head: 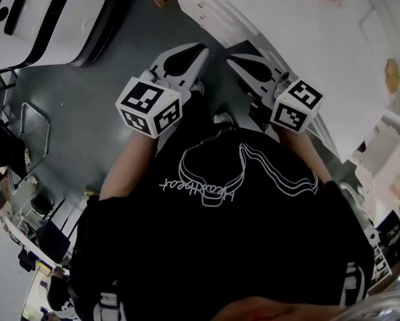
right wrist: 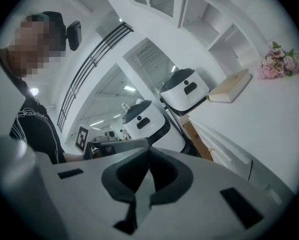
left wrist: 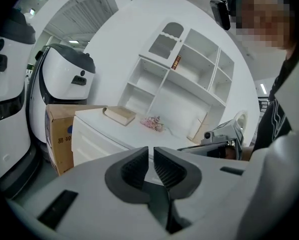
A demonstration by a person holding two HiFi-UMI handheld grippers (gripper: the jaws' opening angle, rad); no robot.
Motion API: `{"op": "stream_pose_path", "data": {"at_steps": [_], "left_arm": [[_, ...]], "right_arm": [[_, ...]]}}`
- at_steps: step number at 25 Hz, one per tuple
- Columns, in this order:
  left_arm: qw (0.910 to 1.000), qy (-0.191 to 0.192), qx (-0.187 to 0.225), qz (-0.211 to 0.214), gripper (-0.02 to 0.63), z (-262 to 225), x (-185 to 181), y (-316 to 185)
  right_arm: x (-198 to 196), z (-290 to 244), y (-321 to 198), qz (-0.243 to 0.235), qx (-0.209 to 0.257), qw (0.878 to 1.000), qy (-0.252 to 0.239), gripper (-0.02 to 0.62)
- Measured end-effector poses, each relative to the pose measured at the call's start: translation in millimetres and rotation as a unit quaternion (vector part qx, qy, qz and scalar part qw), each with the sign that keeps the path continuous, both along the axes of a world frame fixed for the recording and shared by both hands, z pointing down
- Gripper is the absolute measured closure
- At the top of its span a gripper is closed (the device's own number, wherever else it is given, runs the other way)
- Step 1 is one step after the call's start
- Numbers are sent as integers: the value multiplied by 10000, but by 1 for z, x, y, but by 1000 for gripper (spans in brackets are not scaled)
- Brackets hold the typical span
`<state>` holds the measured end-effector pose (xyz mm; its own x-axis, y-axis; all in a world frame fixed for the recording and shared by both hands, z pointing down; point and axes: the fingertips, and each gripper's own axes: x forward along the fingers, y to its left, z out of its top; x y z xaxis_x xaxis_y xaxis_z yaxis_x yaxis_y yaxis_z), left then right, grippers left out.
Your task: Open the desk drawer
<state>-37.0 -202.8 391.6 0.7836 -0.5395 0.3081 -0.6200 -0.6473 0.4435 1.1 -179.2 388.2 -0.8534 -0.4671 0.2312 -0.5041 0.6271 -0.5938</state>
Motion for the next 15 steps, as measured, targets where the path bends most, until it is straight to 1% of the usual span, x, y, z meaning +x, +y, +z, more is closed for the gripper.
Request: {"op": "stream_pose_path", "data": {"at_steps": [7,11,15], "left_arm": [[9997,-196,-61,152,540,57,-15,-56],[9995,-260,-78,151,504,93,-18,-78],[9991,-351,-132,186,458,128,-20,-95]], "right_arm": [[-18,52,-31,198,-400,9990,19,591],[-24,76,-39,227,-497,9984,135,591],[-29,97,-46,343,-616,9974,134,591]]}}
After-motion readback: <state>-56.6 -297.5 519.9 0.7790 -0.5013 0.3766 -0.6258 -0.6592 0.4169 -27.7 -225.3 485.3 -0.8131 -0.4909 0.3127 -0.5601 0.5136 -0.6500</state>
